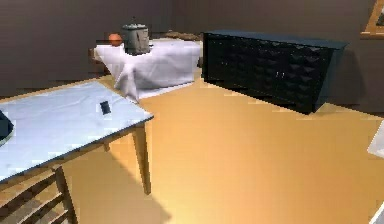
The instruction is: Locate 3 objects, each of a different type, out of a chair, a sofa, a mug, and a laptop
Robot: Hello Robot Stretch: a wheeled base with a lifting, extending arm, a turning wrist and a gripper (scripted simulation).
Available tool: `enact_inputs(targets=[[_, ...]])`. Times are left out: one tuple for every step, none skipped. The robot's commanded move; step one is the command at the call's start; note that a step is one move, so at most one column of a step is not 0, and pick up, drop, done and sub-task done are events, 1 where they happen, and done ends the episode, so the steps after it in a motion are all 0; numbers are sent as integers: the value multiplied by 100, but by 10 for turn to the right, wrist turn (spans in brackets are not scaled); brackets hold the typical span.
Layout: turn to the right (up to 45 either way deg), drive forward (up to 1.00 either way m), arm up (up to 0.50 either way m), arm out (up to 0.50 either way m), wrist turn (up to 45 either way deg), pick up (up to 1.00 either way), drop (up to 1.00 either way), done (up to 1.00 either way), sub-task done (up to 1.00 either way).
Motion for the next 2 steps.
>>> enact_inputs(targets=[[0, 40, 0, 0, 0, 0, 0, 0, 0], [210, 0, 0, 0, 0, 0, 0, 0, 0]])
